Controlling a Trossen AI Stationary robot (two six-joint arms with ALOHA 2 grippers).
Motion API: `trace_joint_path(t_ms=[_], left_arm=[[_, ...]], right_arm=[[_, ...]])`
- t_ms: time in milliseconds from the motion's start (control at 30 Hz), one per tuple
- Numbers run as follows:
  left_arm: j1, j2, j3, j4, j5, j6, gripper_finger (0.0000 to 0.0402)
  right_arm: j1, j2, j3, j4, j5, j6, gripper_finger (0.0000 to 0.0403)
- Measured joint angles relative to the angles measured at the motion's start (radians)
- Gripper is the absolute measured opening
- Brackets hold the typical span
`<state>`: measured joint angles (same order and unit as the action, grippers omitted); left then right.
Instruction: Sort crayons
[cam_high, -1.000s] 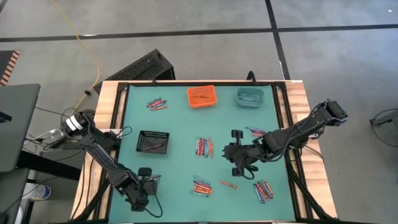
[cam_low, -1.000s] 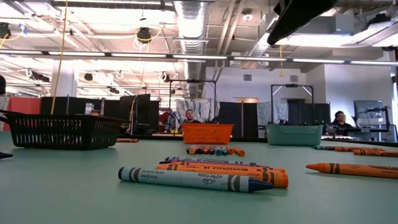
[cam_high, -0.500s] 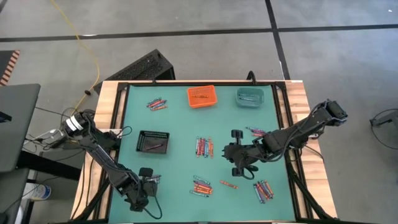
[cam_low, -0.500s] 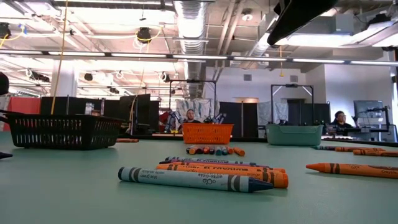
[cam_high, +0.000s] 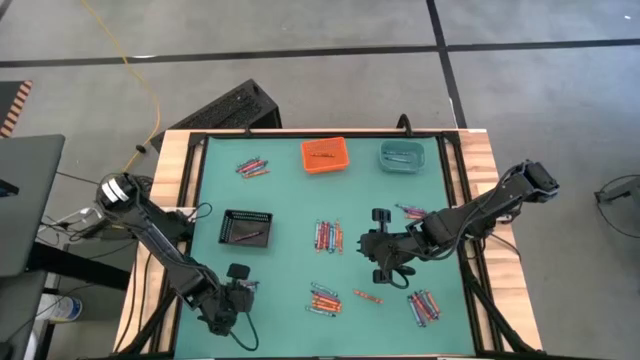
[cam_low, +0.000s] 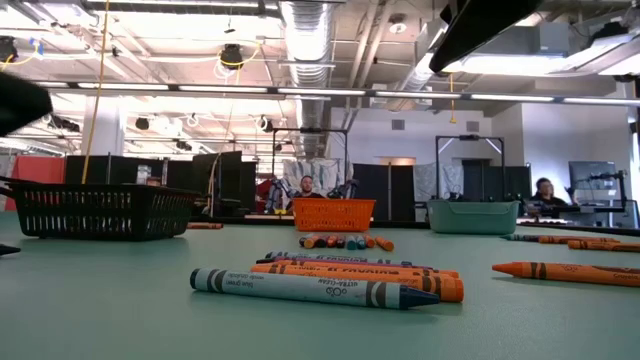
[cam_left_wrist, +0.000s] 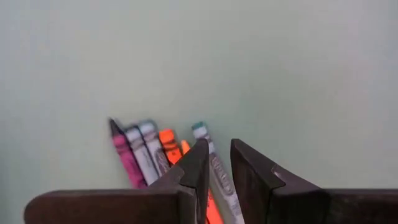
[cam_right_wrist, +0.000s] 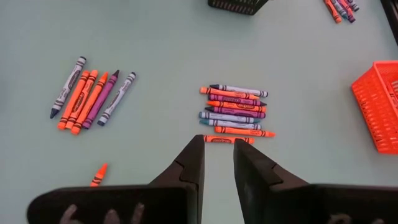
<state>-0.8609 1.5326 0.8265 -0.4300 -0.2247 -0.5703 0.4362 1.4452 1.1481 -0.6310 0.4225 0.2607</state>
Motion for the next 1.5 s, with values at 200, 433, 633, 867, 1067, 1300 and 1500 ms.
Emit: trace_joint_path(t_ms=[200, 433, 633, 867, 1067, 1300, 1500], left_arm=[[0.001, -0.149, 0.000, 0.001, -0.212, 0.088, 0.0054], [-0.001, -0.281, 0.001, 0.000, -0.206, 0.055, 0.0054], [-0.041, -0.187, 0.002, 0.001, -0.068, -0.063, 0.0054], [-0.047, 0.014, 0.002, 0.003, 0.049, -0.138, 0.0054], [-0.026, 0.079, 0.002, 0.003, 0.091, -0.124, 0.0054], [-0.023, 0.036, 0.002, 0.008, 0.087, -0.109, 0.0054], [-0.023, 0.002, 0.002, -0.011, 0.042, -0.122, 0.0054]], right_arm=[[0.000, 0.000, 0.000, 0.026, 0.000, -0.007, 0.0079], [0.000, 0.000, -0.008, 0.036, 0.001, -0.008, 0.0079], [0.000, 0.001, -0.023, 0.039, 0.002, -0.008, 0.0079], [0.000, 0.001, -0.026, 0.044, 0.002, -0.007, 0.0079], [-0.003, 0.001, -0.026, 0.044, 0.003, -0.008, 0.0079], [-0.008, 0.001, -0.026, 0.043, 0.002, -0.008, 0.0079], [-0.007, 0.001, -0.025, 0.042, 0.000, -0.007, 0.0079]])
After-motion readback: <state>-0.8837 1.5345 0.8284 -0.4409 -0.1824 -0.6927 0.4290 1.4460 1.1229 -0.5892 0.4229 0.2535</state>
